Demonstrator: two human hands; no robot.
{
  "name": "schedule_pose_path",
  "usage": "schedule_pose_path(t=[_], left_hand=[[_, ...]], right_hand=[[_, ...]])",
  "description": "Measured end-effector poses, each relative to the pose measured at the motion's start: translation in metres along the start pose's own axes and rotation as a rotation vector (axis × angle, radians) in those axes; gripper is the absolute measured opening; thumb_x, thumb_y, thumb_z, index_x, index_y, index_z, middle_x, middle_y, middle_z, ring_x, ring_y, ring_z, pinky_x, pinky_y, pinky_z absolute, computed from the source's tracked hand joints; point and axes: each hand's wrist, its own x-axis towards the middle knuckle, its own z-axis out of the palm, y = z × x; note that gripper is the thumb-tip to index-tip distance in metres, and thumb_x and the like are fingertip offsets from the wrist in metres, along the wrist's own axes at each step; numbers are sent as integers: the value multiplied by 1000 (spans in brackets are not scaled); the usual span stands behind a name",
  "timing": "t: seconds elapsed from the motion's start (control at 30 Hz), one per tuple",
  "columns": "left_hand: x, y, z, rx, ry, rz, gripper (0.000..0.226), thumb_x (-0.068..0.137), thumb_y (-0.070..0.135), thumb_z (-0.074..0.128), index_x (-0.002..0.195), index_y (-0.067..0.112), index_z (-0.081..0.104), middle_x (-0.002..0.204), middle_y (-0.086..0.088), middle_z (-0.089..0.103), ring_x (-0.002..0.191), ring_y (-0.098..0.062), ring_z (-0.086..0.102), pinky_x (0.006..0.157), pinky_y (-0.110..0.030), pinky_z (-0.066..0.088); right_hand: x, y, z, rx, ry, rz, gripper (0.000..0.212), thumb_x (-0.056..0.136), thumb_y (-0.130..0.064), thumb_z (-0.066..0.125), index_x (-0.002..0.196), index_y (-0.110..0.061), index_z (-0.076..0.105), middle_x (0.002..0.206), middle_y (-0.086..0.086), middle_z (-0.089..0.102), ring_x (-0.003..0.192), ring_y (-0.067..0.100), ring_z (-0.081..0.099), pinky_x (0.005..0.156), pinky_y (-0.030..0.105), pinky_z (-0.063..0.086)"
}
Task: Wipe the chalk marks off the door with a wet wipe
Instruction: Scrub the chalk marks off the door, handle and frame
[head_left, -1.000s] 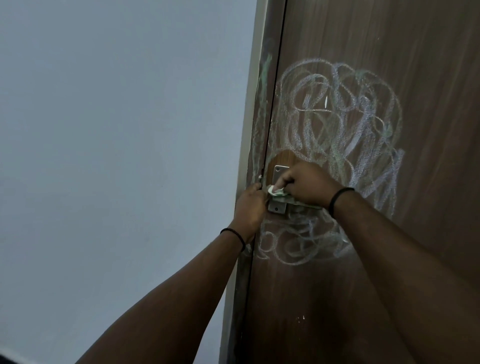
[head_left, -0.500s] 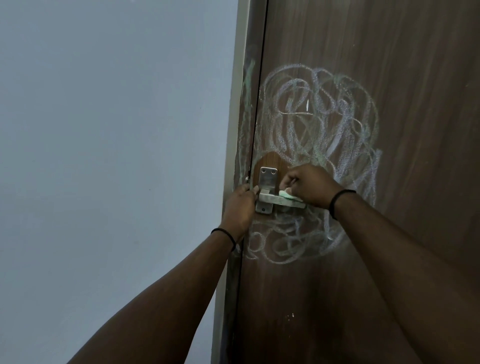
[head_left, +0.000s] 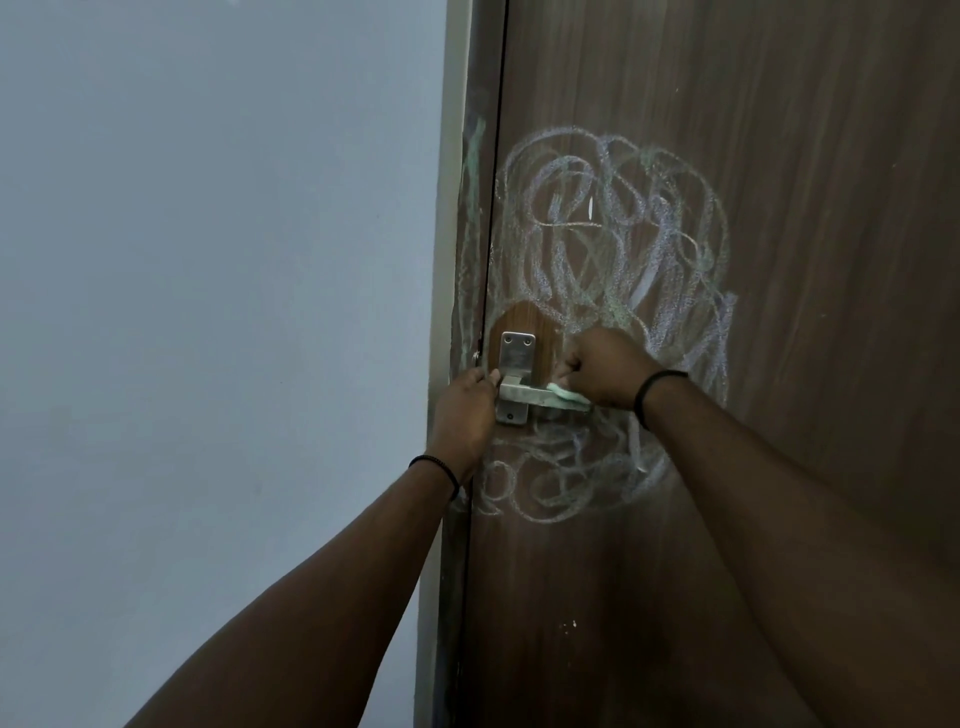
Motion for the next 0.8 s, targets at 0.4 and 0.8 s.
schedule_pose_path(t=[0.4, 0.8], left_hand=[[-4, 6, -2, -43, -8, -39, 28, 101, 32, 47, 101, 14, 68, 98, -8, 71, 94, -23, 67, 89, -50, 55], [-11, 11, -6, 310, 142, 445, 26, 95, 19, 58, 118, 17, 69, 114, -1, 70, 98, -8, 62, 83, -17, 48]], right_hand=[[-14, 18, -7, 104, 32, 97, 7, 87, -9, 71, 86, -9, 79, 87, 1, 75, 75, 7, 63, 63, 19, 44], [-12, -25, 27, 356, 351, 107, 18, 76, -23, 83, 67, -15, 70, 68, -5, 68, 64, 6, 63, 60, 28, 53]])
